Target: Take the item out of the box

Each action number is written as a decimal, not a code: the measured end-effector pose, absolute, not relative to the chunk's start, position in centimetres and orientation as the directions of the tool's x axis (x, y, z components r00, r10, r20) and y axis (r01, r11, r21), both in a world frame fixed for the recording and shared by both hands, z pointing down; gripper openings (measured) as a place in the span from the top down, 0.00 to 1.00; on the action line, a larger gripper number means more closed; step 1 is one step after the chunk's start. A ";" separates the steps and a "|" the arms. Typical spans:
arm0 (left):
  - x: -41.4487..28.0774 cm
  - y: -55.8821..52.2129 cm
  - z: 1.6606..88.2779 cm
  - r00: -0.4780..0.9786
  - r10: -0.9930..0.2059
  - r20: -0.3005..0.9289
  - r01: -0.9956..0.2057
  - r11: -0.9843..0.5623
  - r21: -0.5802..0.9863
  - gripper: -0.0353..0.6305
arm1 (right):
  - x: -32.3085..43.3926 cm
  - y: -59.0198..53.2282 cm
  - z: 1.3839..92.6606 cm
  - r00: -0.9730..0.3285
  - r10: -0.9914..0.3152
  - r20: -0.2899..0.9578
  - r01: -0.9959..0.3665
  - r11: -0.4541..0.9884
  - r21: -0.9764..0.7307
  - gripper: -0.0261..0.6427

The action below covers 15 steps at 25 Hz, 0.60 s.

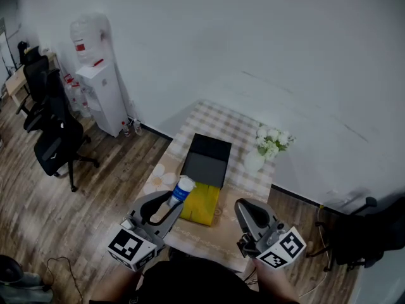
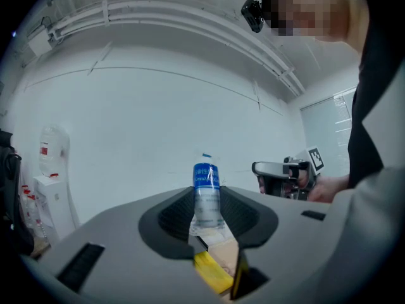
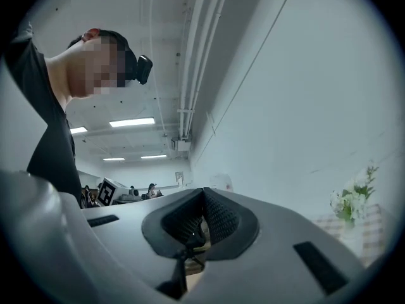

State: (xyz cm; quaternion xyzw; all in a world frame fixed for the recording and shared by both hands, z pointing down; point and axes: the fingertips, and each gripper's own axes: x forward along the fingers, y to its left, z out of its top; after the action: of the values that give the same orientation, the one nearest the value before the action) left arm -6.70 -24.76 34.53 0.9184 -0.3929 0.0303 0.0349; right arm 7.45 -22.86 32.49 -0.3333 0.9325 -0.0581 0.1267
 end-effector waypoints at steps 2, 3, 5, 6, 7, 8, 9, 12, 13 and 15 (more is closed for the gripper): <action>-7.0 -25.0 34.5 0.675 -0.732 0.090 -0.737 -0.675 0.040 0.75 | 7.6 -23.0 32.6 -0.738 -0.644 -0.200 -0.614 0.764 -0.195 0.91; -7.1 -25.0 34.4 0.674 -0.734 0.087 -0.738 -0.673 0.041 0.75 | 7.5 -23.0 32.7 -0.736 -0.647 -0.199 -0.617 0.762 -0.197 0.91; -7.2 -25.1 34.2 0.678 -0.732 0.070 -0.735 -0.676 0.049 0.75 | 7.4 -23.1 32.9 -0.736 -0.650 -0.190 -0.620 0.759 -0.198 0.91; -7.3 -25.1 34.0 0.679 -0.732 0.063 -0.734 -0.677 0.052 0.75 | 7.3 -23.1 33.0 -0.737 -0.651 -0.185 -0.622 0.759 -0.195 0.91; -7.4 -25.2 33.9 0.679 -0.732 0.057 -0.734 -0.677 0.052 0.75 | 7.3 -23.1 33.0 -0.737 -0.651 -0.179 -0.624 0.758 -0.189 0.91; -7.5 -25.3 33.9 0.677 -0.734 0.055 -0.736 -0.676 0.047 0.75 | 7.3 -23.2 32.9 -0.738 -0.652 -0.173 -0.627 0.757 -0.182 0.91; -7.7 -25.4 33.8 0.674 -0.737 0.056 -0.739 -0.673 0.037 0.75 | 7.4 -23.3 32.9 -0.738 -0.654 -0.169 -0.630 0.756 -0.175 0.91; -8.2 -26.0 33.8 0.657 -0.749 0.083 -0.753 -0.658 0.020 0.75 | 7.5 -23.8 32.6 -0.736 -0.660 -0.154 -0.640 0.751 -0.159 0.91; -8.3 -26.1 33.8 0.655 -0.750 0.090 -0.754 -0.657 0.018 0.75 | 7.5 -23.9 32.6 -0.736 -0.661 -0.148 -0.643 0.750 -0.154 0.91; -8.4 -26.3 33.7 0.654 -0.750 0.099 -0.755 -0.656 0.012 0.75 | 7.5 -23.9 32.5 -0.738 -0.661 -0.137 -0.645 0.750 -0.144 0.91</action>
State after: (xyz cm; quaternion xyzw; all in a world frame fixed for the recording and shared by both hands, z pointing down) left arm -8.38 -26.25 33.68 0.9090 -0.4138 0.0425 0.0259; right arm 7.46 -23.92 32.48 -0.3508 0.9311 -0.0437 0.0899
